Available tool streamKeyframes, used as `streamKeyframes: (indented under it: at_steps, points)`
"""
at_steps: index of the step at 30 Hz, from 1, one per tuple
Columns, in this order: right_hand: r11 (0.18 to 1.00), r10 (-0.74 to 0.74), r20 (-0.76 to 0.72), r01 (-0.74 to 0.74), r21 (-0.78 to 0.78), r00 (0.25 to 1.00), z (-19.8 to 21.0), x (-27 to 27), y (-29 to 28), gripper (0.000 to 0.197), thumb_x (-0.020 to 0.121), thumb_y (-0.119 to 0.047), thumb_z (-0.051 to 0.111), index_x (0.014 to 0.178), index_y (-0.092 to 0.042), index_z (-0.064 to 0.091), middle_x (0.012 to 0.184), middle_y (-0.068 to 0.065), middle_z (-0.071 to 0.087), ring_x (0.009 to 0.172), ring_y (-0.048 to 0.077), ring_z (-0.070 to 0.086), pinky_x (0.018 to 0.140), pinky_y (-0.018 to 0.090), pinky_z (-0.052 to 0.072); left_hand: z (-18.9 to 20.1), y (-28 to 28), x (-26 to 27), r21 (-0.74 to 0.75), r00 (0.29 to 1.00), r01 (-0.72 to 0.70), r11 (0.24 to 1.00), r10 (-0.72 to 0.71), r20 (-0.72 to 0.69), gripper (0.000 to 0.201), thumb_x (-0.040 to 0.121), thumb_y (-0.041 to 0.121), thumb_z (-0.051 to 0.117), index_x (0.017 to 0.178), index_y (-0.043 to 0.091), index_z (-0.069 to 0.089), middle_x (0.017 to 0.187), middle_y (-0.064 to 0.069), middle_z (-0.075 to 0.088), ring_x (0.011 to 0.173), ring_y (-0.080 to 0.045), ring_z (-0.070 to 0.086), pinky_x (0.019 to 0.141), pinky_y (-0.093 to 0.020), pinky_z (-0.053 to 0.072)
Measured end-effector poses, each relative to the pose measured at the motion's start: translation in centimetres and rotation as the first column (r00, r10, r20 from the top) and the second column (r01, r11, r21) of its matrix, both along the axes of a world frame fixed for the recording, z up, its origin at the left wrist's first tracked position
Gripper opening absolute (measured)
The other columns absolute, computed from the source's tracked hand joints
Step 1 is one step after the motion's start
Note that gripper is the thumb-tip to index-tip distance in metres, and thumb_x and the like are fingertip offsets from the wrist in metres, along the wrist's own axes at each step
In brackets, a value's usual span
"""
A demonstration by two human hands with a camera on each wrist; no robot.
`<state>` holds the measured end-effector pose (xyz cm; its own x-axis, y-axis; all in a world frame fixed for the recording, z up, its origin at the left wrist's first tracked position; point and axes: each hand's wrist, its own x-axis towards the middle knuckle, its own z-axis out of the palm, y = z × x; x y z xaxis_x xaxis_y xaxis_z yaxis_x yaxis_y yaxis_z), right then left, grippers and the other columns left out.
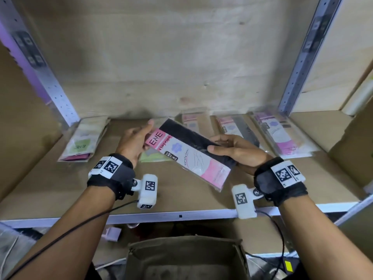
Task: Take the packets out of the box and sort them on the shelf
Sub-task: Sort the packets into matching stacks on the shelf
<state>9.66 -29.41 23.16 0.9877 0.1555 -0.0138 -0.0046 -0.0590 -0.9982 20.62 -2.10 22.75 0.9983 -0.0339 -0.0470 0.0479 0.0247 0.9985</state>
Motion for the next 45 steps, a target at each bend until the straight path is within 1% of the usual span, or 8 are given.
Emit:
streamKeyframes:
  at_steps: [4,12,15,19,24,30,35,45]
  points:
    - [0.992,0.017,-0.026,-0.014,0.125,1.000,0.1,0.0,-1.0,0.044,0.083,-0.012,0.068,0.126,-0.007,0.059,0.122,0.019,0.066,0.099,0.028,0.066,0.077,0.035,0.054,-0.2,0.1,1.3,0.053,0.999,-0.026,0.998,0.027,-0.030,0.019,0.090,0.035,0.067,0.079,0.019,0.069,0.067,0.001,0.075,0.056,-0.009,0.067,0.064,-0.029,0.046]
    - [0.990,-0.049,-0.017,0.051,0.132,0.999,0.1,-0.6,-2.3,0.043,0.089,0.001,0.061,0.132,-0.004,0.058,0.125,0.020,0.066,0.104,0.028,0.066,0.087,0.036,0.055,-0.1,0.0,2.1,0.315,0.988,0.153,0.937,-0.139,-0.065,0.028,0.088,0.037,0.057,0.070,0.020,0.071,0.067,-0.002,0.074,0.060,-0.016,0.068,0.071,-0.038,0.052]
    - [0.953,-0.239,-0.046,0.243,0.179,0.970,-0.2,-0.8,-3.0,0.041,0.086,-0.002,0.067,0.126,0.002,0.060,0.116,0.028,0.066,0.099,0.035,0.064,0.090,0.044,0.050,0.0,-0.6,1.2,0.308,0.988,0.154,0.939,-0.143,-0.056,0.039,0.094,0.034,0.050,0.060,0.024,0.066,0.058,0.001,0.067,0.057,-0.018,0.058,0.058,-0.029,0.044]
    - [0.895,-0.370,-0.067,0.375,0.240,0.926,-0.7,-0.8,-2.9,0.030,0.084,-0.008,0.071,0.111,0.000,0.061,0.091,0.016,0.072,0.076,0.024,0.069,0.075,0.033,0.053,0.4,-2.1,-0.7,0.354,0.993,0.114,0.928,-0.103,-0.052,0.047,0.101,0.053,0.041,0.068,0.021,0.052,0.050,0.003,0.058,0.044,-0.011,0.051,0.043,-0.018,0.033]
    - [0.868,-0.382,-0.076,0.385,0.314,0.921,-0.9,-1.1,-2.4,0.030,0.092,-0.018,0.065,0.114,0.003,0.065,0.101,0.020,0.071,0.084,0.028,0.066,0.084,0.038,0.050,1.3,-2.5,-2.0,0.093,0.991,0.124,0.988,-0.120,-0.052,0.044,0.100,0.051,0.047,0.076,0.019,0.064,0.048,0.002,0.058,0.034,-0.009,0.046,0.035,-0.016,0.026]
    - [0.842,-0.350,-0.133,0.374,0.389,0.927,-0.8,-1.0,-1.3,0.042,0.097,-0.020,0.059,0.129,0.007,0.056,0.129,0.032,0.057,0.109,0.038,0.058,0.094,0.044,0.047,1.7,-2.1,-3.0,-0.055,0.981,0.127,0.990,-0.134,-0.140,0.032,0.100,0.012,0.052,0.069,0.016,0.061,0.048,0.003,0.063,0.040,-0.010,0.060,0.039,-0.017,0.048]
    - [0.837,-0.329,-0.165,0.368,0.405,0.930,-0.9,-0.7,-0.6,0.042,0.096,-0.021,0.060,0.129,0.004,0.058,0.127,0.029,0.060,0.092,0.030,0.067,0.078,0.033,0.056,1.6,-1.4,-3.1,-0.064,0.960,0.156,0.986,-0.167,-0.224,0.030,0.094,0.014,0.058,0.064,0.016,0.057,0.047,0.002,0.061,0.040,-0.010,0.059,0.045,-0.017,0.050]
    - [0.834,-0.331,-0.180,0.376,0.404,0.926,-1.2,0.2,0.9,0.036,0.095,-0.019,0.061,0.124,0.002,0.062,0.111,0.020,0.070,0.091,0.029,0.068,0.079,0.034,0.057,1.7,-1.3,-3.9,-0.331,0.940,0.166,0.929,-0.250,-0.232,0.033,0.095,0.008,0.050,0.065,0.010,0.063,0.065,-0.006,0.060,0.054,-0.018,0.061,0.057,-0.026,0.055]
